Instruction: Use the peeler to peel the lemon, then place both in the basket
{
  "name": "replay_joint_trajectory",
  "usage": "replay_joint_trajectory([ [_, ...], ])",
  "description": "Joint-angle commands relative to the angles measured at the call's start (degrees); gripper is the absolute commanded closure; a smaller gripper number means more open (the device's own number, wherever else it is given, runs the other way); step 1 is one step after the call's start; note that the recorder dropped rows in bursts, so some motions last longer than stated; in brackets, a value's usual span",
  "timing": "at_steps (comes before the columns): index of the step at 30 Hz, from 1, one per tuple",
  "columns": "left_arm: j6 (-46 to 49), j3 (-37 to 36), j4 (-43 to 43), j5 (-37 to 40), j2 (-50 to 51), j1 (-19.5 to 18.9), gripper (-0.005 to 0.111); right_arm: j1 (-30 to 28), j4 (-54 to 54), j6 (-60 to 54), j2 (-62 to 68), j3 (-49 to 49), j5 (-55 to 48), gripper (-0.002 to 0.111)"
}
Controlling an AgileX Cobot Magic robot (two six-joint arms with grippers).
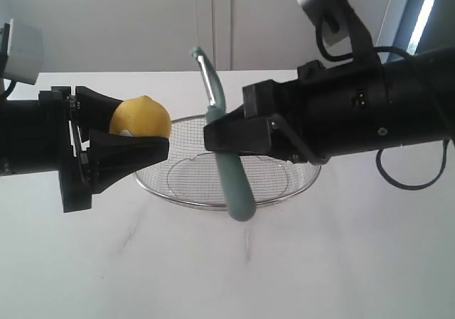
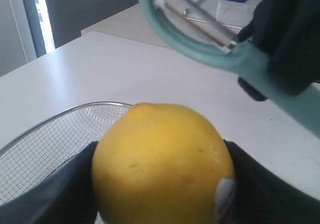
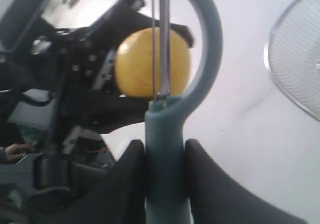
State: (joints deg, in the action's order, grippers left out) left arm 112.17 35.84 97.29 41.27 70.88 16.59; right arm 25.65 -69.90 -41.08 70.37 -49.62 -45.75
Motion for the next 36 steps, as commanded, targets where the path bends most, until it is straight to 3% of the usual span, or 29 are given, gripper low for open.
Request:
replay_joint_trajectory([
  [1, 9.2, 0.29, 1.19, 1.36, -0.25, 0.09, 0.107, -0.62, 2.72, 3.55, 1.38, 3.77, 8.42, 0.108],
  [8, 9.2, 0.29, 1.19, 1.36, -0.25, 0.09, 0.107, -0.37, -0.55, 3.01, 9.29, 7.04, 3.75, 0.108],
  [16, 9.2, 0.29, 1.19, 1.36, -0.25, 0.09, 0.107, 0.15, -22.06, -14.3, 15.35, 7.04, -8.62, 0.108],
  [36, 9.2, 0.29, 1.19, 0.77, -0.25, 0.09, 0.107, 0.15, -27.4, -18.12, 15.46, 6.94, -15.67, 0.108],
])
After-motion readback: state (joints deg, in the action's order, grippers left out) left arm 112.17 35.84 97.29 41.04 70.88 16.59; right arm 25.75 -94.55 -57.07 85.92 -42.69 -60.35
